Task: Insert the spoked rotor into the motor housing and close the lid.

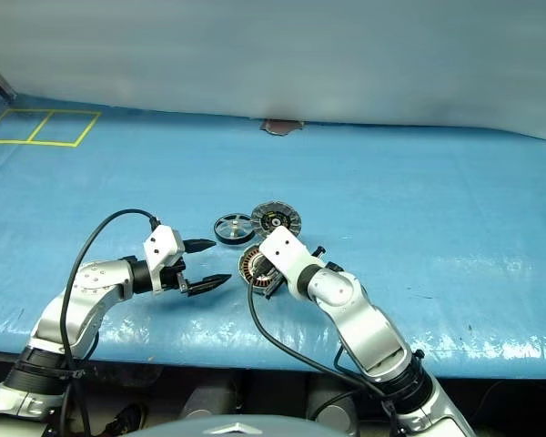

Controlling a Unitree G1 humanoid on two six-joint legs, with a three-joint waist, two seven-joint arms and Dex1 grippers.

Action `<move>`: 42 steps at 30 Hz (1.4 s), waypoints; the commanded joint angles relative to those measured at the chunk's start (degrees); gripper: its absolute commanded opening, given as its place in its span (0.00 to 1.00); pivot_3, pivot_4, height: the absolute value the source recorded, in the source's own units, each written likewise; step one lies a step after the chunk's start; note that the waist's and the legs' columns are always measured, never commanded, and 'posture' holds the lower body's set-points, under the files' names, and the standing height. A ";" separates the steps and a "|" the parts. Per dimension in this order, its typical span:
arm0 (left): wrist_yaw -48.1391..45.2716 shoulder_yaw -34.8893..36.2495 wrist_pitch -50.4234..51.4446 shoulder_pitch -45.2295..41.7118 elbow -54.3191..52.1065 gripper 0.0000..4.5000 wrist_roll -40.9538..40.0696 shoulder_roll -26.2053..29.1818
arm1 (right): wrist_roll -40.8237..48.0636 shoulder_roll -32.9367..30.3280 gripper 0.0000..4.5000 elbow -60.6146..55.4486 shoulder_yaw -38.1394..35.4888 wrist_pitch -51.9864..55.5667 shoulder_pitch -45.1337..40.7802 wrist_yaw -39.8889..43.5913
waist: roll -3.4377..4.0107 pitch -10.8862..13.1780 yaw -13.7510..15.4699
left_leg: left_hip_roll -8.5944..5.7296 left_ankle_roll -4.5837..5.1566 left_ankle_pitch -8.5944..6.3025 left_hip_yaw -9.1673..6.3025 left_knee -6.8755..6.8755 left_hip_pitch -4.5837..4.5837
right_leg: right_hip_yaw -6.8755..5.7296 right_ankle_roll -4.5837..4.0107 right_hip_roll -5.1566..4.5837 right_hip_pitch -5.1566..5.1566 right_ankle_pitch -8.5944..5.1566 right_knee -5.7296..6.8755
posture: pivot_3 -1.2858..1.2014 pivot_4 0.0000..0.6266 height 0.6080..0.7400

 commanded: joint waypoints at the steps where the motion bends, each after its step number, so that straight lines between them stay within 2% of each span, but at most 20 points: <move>1: 0.02 0.43 -0.55 -0.05 -1.54 1.00 0.13 0.07 | 0.42 0.75 0.01 -1.23 0.50 -0.69 -0.21 -0.10 | 0.00 0.00 -0.02 | 0.00 0.00 0.00 0.00 0.00 0.00 | 0.00 0.00 0.00 0.00 0.00 0.01 | 0.52 0.24 1.00; 21: 0.54 0.61 -0.68 0.19 -1.76 1.00 0.28 0.28 | -0.18 1.47 0.01 6.47 2.92 -3.61 2.17 -0.49 | 0.01 0.00 -0.34 | 0.01 0.00 0.00 0.00 0.05 0.11 | 0.01 -0.01 0.02 0.08 0.00 0.06 | 0.52 0.24 1.00; 34: 0.35 1.22 0.02 -0.43 -0.92 1.00 -0.46 0.21 | 0.53 -0.44 0.01 -7.72 -2.80 0.66 -1.66 -0.46 | 0.04 0.03 -0.34 | 0.01 -0.01 0.01 -0.02 0.07 0.03 | 0.00 0.17 0.03 0.01 0.10 0.09 | 0.52 0.24 1.00; 42: 1.18 3.67 1.88 0.21 -1.67 1.00 -3.39 -0.75 | 1.40 -4.63 0.01 -11.95 -9.70 2.18 3.54 -0.98 | 0.05 0.04 -0.19 | 0.00 -0.01 0.00 0.00 0.08 0.01 | 0.01 0.09 0.01 0.02 0.05 0.07 | 0.52 0.24 1.00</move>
